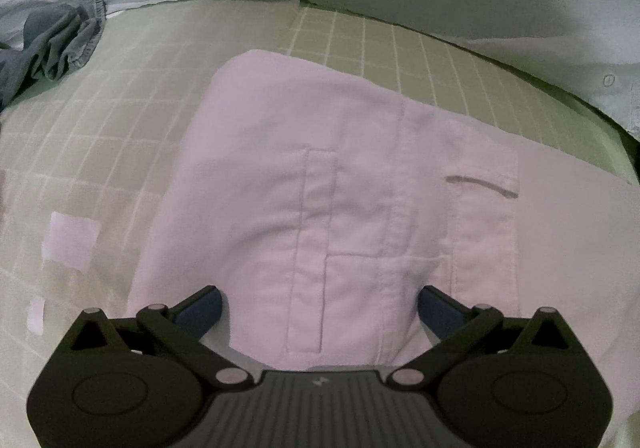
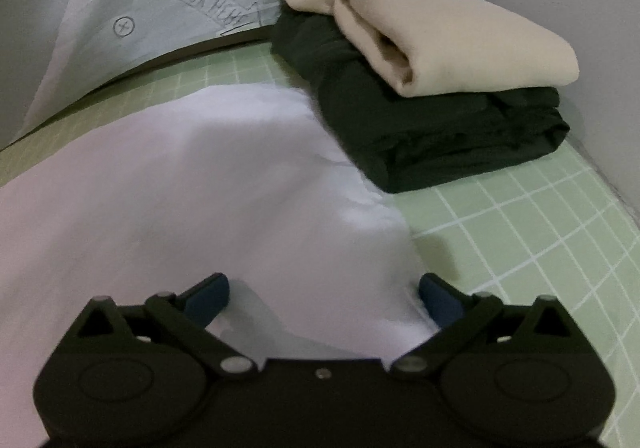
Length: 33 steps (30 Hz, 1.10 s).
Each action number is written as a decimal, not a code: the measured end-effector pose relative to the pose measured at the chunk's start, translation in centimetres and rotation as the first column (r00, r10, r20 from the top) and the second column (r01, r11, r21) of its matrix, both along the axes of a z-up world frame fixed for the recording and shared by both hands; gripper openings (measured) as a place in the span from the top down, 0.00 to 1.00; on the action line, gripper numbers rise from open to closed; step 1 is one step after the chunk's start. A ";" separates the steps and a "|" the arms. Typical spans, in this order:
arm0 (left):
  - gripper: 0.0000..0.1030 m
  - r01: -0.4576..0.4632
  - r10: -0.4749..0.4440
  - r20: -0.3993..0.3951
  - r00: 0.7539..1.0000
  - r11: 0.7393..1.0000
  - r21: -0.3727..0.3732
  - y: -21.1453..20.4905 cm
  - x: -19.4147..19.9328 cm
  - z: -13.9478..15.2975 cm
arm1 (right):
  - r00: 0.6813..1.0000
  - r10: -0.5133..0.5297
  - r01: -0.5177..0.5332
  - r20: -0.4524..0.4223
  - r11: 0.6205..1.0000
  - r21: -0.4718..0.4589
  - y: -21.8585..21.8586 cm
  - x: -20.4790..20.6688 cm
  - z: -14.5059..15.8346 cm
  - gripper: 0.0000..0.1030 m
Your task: Fold clothes
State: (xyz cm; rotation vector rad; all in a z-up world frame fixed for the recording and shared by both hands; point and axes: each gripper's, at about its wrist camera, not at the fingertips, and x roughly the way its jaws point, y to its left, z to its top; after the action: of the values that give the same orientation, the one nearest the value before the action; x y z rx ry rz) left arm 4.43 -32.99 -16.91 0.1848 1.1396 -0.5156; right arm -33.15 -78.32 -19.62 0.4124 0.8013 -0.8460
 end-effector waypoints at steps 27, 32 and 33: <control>0.00 0.000 0.001 0.026 1.000 0.999 -0.048 0.9 -0.6 0.2 | 0.997 0.071 -0.063 0.040 0.984 -0.167 7.5 4.6 7.4 0.89; 0.00 0.058 -0.056 0.024 0.998 0.997 -0.045 1.2 -0.6 0.0 | 0.980 0.176 -0.153 0.095 0.966 -0.210 13.4 8.7 9.6 0.89; 0.00 0.066 -0.065 0.026 0.998 0.997 -0.045 1.3 -0.6 0.0 | 0.975 0.196 -0.170 0.107 0.963 -0.210 14.5 9.5 9.8 0.89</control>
State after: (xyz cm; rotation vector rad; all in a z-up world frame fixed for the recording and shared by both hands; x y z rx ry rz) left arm 3.81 -31.70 -16.90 0.1893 1.1000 -0.5955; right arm -23.63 -63.85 -9.83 0.2076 0.6196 -0.7112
